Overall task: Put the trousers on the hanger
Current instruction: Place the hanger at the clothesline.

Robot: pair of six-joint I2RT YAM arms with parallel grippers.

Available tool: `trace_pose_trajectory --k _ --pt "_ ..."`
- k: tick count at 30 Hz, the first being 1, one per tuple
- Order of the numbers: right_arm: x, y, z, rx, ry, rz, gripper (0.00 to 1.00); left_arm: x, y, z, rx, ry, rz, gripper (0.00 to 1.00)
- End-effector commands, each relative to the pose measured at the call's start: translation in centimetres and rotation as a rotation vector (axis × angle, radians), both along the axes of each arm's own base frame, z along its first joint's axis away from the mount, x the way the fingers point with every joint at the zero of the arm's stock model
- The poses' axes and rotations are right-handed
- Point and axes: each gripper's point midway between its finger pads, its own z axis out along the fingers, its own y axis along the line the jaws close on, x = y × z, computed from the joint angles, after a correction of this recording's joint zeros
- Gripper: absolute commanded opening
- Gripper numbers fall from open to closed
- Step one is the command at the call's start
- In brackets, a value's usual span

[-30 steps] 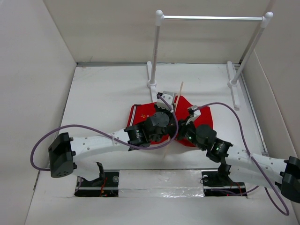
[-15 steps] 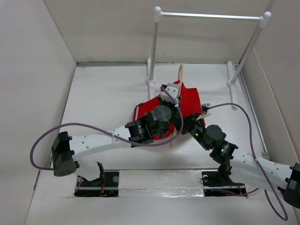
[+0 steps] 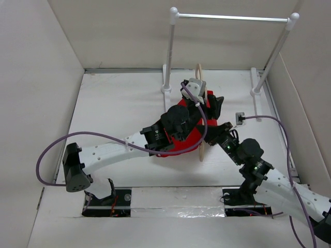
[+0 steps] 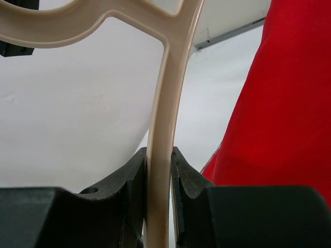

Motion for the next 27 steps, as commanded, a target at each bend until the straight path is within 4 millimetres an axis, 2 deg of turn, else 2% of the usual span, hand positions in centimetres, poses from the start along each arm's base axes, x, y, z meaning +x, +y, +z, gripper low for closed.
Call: trace_pose_trajectory --k 1,3,9,12,16,19,21,23,24,26,27 --pt "-0.3 -1.9 5.9 0.119 -0.139 -0.017 0.0 -0.5 1.0 7.9 -0.187 -0.11 -0.031 0.6" --pt "-0.1 -2.7 6.4 0.127 -0.141 -0.038 0.0 -0.5 0.8 8.0 -0.16 -0.118 -0.036 0.67" --pt "1.6 -4.1 5.4 0.059 -0.12 -0.081 0.0 -0.8 1.9 8.3 -0.126 -0.161 -0.029 0.83" --pt "2.6 -4.5 4.1 0.032 -0.092 -0.094 0.0 -1.4 3.4 9.0 -0.143 -0.188 -0.026 0.85" --pt "3.3 -5.3 3.7 0.028 -0.093 -0.095 0.0 -1.9 6.3 10.7 -0.157 -0.218 0.01 0.86" --pt "3.8 -5.8 4.6 0.038 -0.116 -0.107 0.0 -2.1 9.1 12.3 -0.195 -0.253 0.053 0.87" --pt "4.3 -6.4 5.5 0.05 -0.128 -0.134 0.0 -1.9 10.2 12.5 -0.197 -0.25 0.078 0.85" --pt "4.8 -7.2 6.8 0.058 -0.158 -0.157 0.0 -2.0 10.8 11.6 -0.2 -0.235 0.08 0.82" --pt "5.2 -7.4 8.2 0.069 -0.177 -0.165 0.0 -2.1 10.8 11.3 -0.206 -0.231 0.078 0.75" --pt "5.8 -8.3 10.1 0.082 -0.216 -0.19 0.0 -2.0 10.8 9.2 -0.2 -0.196 0.077 0.7" --pt "6.6 -8.4 10.4 0.079 -0.211 -0.199 0.0 -1.9 11.1 8.4 -0.203 -0.177 0.088 0.67"
